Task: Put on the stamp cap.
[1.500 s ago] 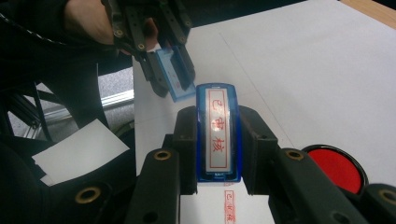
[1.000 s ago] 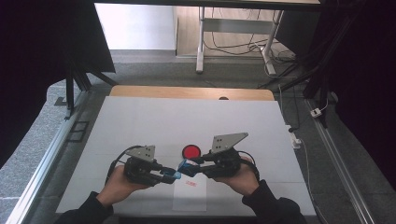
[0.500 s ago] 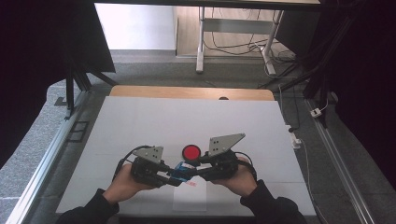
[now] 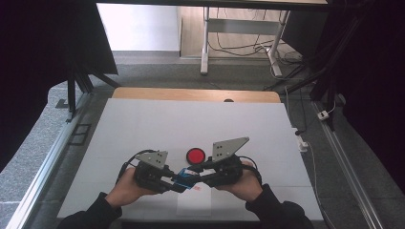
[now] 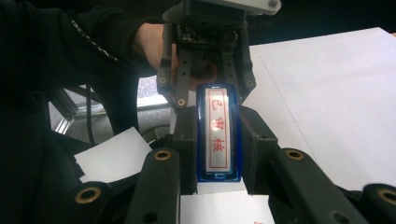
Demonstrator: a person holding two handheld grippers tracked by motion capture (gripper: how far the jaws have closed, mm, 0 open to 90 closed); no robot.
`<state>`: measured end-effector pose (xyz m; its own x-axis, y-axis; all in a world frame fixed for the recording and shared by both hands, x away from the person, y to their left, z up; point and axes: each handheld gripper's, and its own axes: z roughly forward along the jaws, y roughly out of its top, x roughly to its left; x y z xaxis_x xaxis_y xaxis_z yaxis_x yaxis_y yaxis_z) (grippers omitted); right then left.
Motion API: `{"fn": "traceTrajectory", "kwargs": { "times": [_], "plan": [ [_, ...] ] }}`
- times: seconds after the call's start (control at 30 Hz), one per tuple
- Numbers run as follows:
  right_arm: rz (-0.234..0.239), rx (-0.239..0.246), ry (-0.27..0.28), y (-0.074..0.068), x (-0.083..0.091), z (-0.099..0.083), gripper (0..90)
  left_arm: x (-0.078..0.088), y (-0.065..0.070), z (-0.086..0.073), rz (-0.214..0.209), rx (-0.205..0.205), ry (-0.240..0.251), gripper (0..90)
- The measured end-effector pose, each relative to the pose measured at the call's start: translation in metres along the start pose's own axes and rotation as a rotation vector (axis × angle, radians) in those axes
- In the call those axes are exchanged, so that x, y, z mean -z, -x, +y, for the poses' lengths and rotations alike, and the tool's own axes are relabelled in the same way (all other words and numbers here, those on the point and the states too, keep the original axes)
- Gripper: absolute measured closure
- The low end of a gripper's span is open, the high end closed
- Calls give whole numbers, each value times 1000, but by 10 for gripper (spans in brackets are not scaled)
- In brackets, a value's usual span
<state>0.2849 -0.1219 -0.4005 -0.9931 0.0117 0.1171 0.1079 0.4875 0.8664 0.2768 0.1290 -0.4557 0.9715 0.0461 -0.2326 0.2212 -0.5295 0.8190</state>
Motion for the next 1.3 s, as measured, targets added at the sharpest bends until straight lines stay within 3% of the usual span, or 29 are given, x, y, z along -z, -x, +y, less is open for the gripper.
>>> {"fn": "traceTrajectory", "kwargs": {
  "times": [0.3,0.57,0.8,1.0,1.3],
  "plan": [
    [20,-9,14,0,-2,-1,710,3,3,0,10,-43,5,689],
    [47,-27,75,3,2,-2,709,8,7,3,14,-61,55,691],
    [42,-24,78,3,1,-3,709,7,5,1,14,-49,60,687],
    [2,2,41,0,0,0,709,4,5,1,54,-34,44,652],
    [-23,5,38,1,2,-1,709,5,9,-4,127,-1,27,483]
  ]
}}
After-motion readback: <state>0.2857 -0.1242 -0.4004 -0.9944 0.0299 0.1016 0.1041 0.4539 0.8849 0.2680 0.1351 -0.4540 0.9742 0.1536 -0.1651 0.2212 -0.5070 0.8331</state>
